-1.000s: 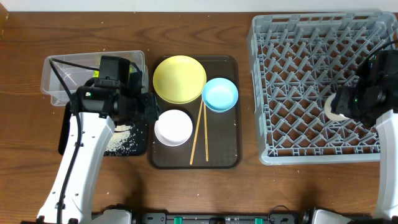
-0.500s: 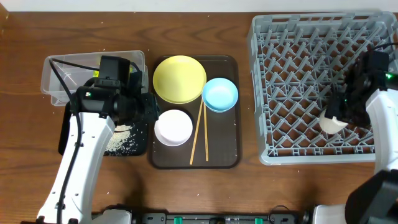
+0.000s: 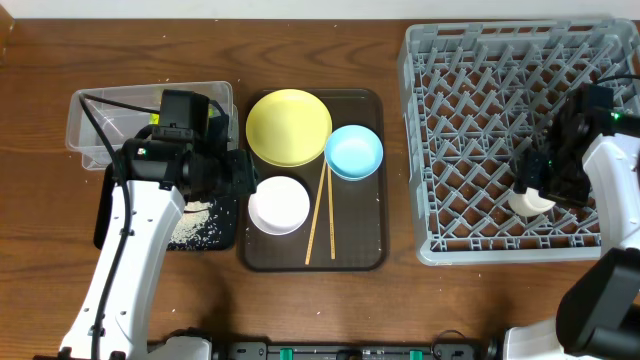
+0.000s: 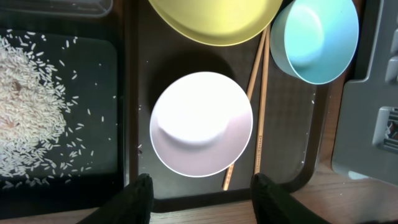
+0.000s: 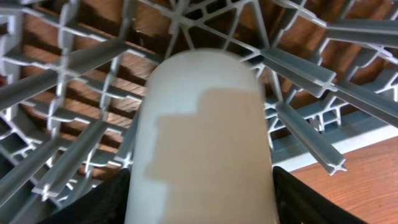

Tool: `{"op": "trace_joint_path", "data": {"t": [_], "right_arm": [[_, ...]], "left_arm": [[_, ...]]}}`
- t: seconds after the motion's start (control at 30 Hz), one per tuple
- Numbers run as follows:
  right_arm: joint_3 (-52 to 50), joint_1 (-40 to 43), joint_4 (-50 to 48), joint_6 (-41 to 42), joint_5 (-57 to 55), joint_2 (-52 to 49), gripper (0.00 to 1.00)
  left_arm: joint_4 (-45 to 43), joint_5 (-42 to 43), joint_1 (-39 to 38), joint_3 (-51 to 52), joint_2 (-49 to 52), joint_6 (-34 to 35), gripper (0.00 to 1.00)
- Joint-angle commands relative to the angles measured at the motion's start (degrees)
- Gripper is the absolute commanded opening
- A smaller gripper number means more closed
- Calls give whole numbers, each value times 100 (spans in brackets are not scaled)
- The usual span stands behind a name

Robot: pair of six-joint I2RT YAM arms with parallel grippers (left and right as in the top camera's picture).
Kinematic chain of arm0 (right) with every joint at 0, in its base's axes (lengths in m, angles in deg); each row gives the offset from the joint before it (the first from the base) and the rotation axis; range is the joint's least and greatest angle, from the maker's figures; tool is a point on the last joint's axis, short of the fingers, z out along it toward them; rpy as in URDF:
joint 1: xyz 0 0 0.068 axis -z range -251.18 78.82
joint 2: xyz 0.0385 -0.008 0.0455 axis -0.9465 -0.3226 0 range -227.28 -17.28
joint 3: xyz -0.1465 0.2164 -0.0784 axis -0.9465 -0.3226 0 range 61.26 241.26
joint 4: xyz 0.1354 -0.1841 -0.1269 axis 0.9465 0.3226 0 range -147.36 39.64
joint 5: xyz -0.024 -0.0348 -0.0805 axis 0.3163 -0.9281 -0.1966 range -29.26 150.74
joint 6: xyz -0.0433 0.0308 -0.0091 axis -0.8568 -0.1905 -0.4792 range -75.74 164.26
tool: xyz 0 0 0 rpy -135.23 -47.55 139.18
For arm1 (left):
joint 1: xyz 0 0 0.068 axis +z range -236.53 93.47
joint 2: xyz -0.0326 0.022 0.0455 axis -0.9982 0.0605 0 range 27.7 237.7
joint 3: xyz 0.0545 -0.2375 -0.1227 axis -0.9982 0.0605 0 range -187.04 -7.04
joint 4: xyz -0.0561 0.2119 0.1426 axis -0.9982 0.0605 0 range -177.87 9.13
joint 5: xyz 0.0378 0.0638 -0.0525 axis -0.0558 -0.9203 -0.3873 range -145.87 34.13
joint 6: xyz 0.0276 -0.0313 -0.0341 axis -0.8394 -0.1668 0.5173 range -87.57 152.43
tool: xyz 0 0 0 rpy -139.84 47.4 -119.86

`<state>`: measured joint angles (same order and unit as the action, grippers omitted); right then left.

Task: Sort waste into correct bins and load items into the dishwasher rack
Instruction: 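Move the right gripper to the light-blue bowl on the brown tray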

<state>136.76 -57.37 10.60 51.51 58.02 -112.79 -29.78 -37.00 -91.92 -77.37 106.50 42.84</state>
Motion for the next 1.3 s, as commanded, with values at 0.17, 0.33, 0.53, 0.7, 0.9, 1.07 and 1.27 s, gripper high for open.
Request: {"op": "trace_joint_path", "data": {"t": [0.17, 0.33, 0.53, 0.7, 0.9, 1.07, 1.27], "right_arm": [[55, 4, -52, 37, 610, 957, 88], [55, -85, -278, -184, 1958, 1399, 86], [55, -769, -721, -306, 2911, 1451, 83], [55, -1777, -1346, -304, 2791, 1355, 83], [55, -2968, -2267, -275, 2105, 1056, 80], [55, -3773, -2997, -188, 1040, 527, 79], [55, -4260, -3652, 234, -192, -275, 81]], "left_arm": [[17, -74, 24, -7, -20, -74, 57], [17, -74, 24, -7, -20, -72, 57], [20, -74, 24, -7, -20, -72, 58], [35, -76, 24, -7, -20, -74, 58], [170, -345, 24, -7, -20, -70, 59], [289, -485, 24, -2, -20, -72, 59], [293, -485, 24, -2, -20, -72, 59]]}}
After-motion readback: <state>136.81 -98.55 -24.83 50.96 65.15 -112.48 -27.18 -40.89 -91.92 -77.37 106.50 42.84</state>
